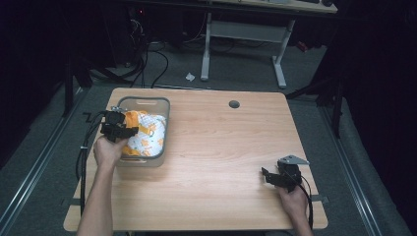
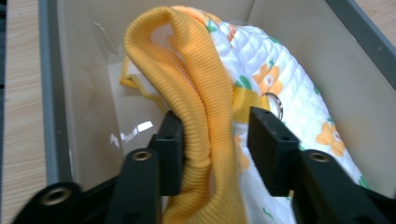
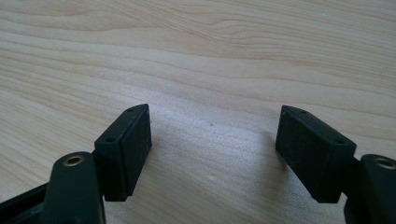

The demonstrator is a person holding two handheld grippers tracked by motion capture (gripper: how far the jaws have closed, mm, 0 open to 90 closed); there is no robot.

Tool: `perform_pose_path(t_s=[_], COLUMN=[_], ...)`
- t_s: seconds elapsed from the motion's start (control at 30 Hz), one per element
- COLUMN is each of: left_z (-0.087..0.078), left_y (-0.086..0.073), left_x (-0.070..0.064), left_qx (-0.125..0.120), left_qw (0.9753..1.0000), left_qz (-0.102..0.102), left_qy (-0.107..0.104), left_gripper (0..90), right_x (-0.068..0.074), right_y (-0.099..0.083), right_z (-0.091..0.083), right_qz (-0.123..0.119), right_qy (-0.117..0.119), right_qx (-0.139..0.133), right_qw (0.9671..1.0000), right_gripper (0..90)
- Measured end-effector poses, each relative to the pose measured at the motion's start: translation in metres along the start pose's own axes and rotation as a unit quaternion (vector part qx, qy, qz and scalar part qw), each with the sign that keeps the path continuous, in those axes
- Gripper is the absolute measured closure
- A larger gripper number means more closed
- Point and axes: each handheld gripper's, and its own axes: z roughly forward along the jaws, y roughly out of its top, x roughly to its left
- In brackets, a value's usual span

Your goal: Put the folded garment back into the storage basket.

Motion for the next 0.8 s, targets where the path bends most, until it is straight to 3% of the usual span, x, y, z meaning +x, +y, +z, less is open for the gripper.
perform_pose_path(t_s=[0.23,0.5,0.8], left_z=[-0.012,-0.028,-0.040], left_y=[0.002,0.003,0.005], left_x=[-0.004,-0.010,-0.032], left_qx=[-0.025,-0.060,-0.094], left_qw=[0.9996,0.9980,0.9952], left_qz=[-0.011,-0.020,-0.003], left_qy=[0.012,-0.008,-0.027], left_gripper=[41.8,40.5,39.6], right_x=[0.000,0.000,0.000], right_y=[0.000,0.000,0.000], right_z=[0.000,0.000,0.000], right_qz=[0.000,-0.001,-0.001], right_qy=[0.000,0.000,0.000], right_qx=[0.000,0.000,0.000], right_qw=[1.0000,1.0000,1.0000], right_gripper=[27.2,27.2,27.2])
